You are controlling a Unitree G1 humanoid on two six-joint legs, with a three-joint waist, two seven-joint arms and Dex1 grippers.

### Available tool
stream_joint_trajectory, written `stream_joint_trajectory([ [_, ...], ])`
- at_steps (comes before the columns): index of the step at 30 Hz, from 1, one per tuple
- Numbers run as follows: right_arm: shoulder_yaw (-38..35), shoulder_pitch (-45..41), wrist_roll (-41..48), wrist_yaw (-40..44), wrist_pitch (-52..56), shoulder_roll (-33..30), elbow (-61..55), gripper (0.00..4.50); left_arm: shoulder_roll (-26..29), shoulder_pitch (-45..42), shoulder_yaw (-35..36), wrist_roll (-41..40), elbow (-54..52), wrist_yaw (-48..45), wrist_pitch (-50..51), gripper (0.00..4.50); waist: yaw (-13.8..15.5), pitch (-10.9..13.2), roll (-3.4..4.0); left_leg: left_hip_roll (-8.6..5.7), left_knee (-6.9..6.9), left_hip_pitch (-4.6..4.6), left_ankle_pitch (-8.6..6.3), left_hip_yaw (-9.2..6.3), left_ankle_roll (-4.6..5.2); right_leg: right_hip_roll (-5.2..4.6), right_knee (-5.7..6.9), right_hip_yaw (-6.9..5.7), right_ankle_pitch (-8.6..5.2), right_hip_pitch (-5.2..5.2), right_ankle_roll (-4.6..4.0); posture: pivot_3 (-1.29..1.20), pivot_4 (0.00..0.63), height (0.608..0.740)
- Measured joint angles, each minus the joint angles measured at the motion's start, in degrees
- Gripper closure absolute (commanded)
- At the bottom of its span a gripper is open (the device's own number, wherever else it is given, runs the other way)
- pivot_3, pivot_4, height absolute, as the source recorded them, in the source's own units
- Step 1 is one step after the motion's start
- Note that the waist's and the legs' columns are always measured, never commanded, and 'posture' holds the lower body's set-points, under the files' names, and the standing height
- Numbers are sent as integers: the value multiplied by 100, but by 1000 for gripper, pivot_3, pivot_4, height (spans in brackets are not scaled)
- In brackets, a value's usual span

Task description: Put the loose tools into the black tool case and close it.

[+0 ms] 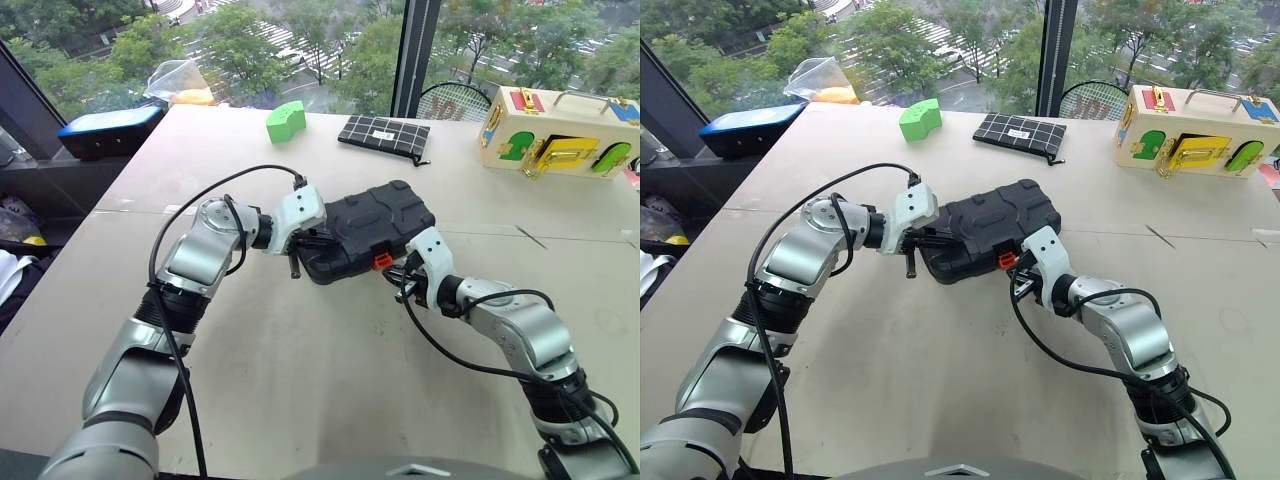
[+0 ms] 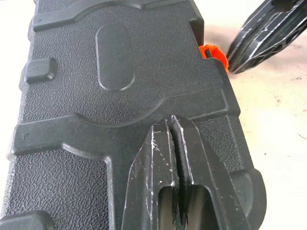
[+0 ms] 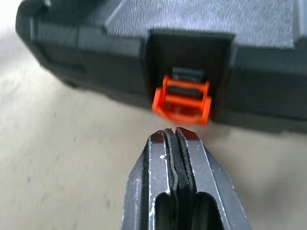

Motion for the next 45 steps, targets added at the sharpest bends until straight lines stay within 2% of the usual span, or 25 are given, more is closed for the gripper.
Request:
stream_joint_trajectory([
  [12, -230, 126, -6, -149, -644, 660, 751, 4500, 36, 35, 1, 1, 30, 18, -161, 4434, -15, 5, 8, 0, -1, 0, 0, -2, 0, 0, 3, 5, 0, 1, 0, 0, 150, 740],
  [25, -430, 126, 204, -151, -473, 672, 556, 4500, 107, 119, 1, 51, 4, 27, -385, 4434, -40, 16, 25, 4, -5, 11, 0, 0, 0, 2, 5, 24, 0, -1, 0, 0, 150, 740],
  [38, -334, 10, 101, -94, -480, 762, 654, 4500, 228, 325, 111, 61, -229, 116, -383, 4434, -140, 19, 30, 10, -13, 17, 0, 1, 0, 9, 6, 32, 0, -3, 0, 0, 150, 740],
  [45, -341, 10, 131, 119, -495, 570, 527, 4500, 230, 340, 128, 62, -262, 117, -383, 4434, -142, 22, 30, 10, -13, 14, 0, 1, 0, 8, 3, 32, 0, -3, 0, 0, 150, 740],
])
